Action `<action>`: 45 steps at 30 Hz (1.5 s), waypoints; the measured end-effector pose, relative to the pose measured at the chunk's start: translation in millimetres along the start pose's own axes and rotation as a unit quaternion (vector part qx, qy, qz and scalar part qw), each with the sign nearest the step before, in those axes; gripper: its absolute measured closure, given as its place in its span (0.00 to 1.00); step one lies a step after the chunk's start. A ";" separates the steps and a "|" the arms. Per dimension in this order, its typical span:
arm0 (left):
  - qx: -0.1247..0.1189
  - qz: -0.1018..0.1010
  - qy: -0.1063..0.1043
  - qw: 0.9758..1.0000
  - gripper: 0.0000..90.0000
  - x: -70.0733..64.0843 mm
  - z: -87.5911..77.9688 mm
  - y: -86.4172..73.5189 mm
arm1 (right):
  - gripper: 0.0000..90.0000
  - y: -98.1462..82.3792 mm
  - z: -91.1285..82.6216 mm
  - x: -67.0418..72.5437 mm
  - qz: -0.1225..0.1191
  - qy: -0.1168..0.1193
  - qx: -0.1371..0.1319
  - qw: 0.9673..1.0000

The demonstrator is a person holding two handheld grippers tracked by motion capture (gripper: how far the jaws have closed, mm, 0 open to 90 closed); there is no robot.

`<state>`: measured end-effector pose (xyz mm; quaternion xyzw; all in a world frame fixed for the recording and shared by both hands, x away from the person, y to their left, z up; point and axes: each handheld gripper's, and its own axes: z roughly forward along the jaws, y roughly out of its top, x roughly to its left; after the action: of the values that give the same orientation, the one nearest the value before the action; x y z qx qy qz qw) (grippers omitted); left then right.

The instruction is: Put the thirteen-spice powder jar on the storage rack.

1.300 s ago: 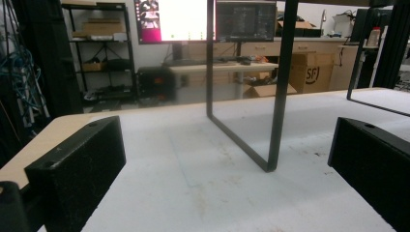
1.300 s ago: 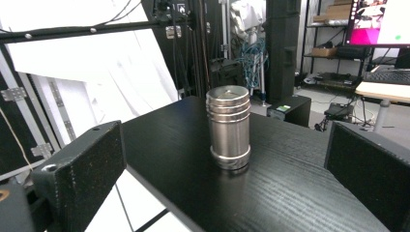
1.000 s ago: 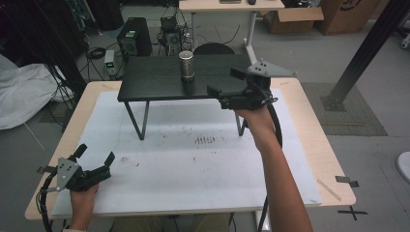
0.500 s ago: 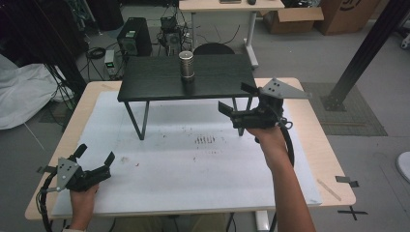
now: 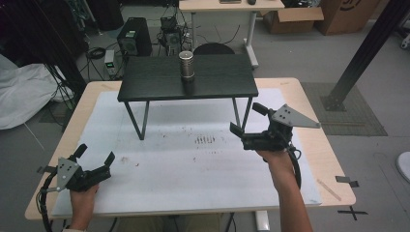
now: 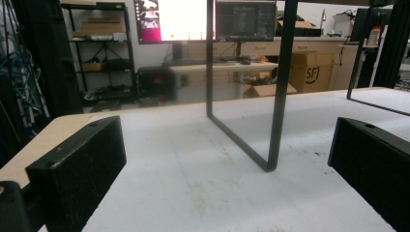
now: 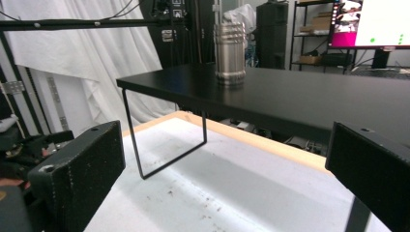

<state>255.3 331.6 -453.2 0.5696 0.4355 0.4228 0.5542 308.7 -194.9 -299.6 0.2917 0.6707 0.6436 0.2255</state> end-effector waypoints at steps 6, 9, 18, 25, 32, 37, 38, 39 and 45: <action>0.000 0.000 0.000 1.000 0.00 0.0 0.1 0.0 | 0.00 -22.1 -4.9 -3.5 0.005 -0.015 0.001 1.000; 0.000 -0.001 0.000 1.000 0.00 0.0 0.1 0.0 | 0.00 -30.9 -6.1 -6.0 0.011 -0.019 -0.001 1.000; 0.000 0.000 0.000 1.000 0.00 -0.1 0.1 0.0 | 0.00 -76.2 -18.1 -21.8 0.034 -0.057 -0.022 0.998; 0.000 0.000 0.000 1.000 0.00 -0.1 0.1 0.0 | 0.00 -95.5 -30.1 -29.8 0.028 -0.085 -0.031 0.996; 0.001 0.000 0.000 1.000 0.00 0.0 0.1 0.1 | 0.00 -115.4 -37.3 -32.6 0.023 -0.115 -0.037 0.992; 0.001 0.001 0.000 1.000 0.00 -0.1 0.1 0.0 | 0.00 -129.1 -40.1 -33.1 0.035 -0.134 -0.048 0.989; 0.001 0.001 0.000 1.000 0.01 -0.1 0.2 0.1 | 0.00 -135.6 -40.8 -32.0 0.036 -0.141 -0.050 0.988; 0.001 0.001 0.000 1.000 0.00 -0.1 0.2 0.1 | 0.00 -135.6 -40.8 -32.0 0.036 -0.141 -0.050 0.988; 0.001 0.001 0.001 1.000 0.00 -0.2 0.2 0.1 | 0.00 -150.6 -42.7 -26.5 0.032 -0.164 -0.050 0.985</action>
<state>255.4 331.4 -453.1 0.5704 0.4359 0.4232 0.5528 283.9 -244.4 -448.4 0.4029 0.5820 0.6266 0.3261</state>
